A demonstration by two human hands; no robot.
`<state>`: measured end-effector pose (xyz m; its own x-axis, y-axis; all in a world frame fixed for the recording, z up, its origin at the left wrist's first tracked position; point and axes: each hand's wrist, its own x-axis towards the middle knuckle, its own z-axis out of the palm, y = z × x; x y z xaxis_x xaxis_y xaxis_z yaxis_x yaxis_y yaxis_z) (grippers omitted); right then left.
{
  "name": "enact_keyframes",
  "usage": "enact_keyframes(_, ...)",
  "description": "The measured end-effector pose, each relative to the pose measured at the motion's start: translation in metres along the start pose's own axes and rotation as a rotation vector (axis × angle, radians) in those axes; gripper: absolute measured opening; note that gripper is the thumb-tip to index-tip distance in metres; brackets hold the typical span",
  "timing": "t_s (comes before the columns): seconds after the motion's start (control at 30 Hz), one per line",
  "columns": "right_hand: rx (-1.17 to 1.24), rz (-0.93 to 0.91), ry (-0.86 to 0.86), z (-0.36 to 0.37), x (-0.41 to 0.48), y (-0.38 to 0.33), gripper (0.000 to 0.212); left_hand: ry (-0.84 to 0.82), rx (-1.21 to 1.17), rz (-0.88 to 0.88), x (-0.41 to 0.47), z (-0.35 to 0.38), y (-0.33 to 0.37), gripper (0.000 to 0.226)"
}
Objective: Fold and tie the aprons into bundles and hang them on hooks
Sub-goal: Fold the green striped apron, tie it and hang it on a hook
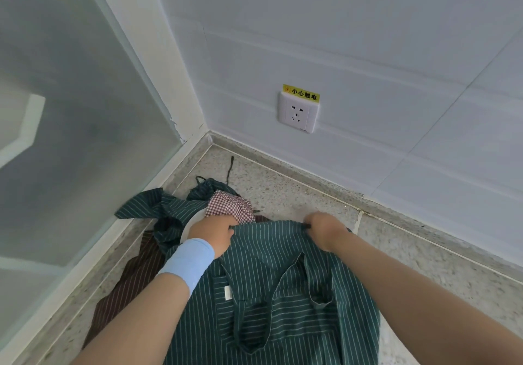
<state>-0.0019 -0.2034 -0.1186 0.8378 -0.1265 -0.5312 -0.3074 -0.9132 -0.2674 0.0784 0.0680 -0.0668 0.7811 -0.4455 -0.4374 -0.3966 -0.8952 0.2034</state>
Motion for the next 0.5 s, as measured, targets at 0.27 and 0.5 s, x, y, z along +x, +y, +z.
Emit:
enact_keyframes(0.27, -0.624, 0.075, -0.071, -0.064, 0.003, -0.029, 0.009, -0.458, -0.061, 0.116, 0.011, -0.018, 0.009, 0.033)
enact_keyframes(0.5, 0.27, -0.259, -0.077, -0.037, 0.034, -0.128, 0.066, 0.425, -0.496, -0.397, -0.003, -0.027, -0.036, 0.021)
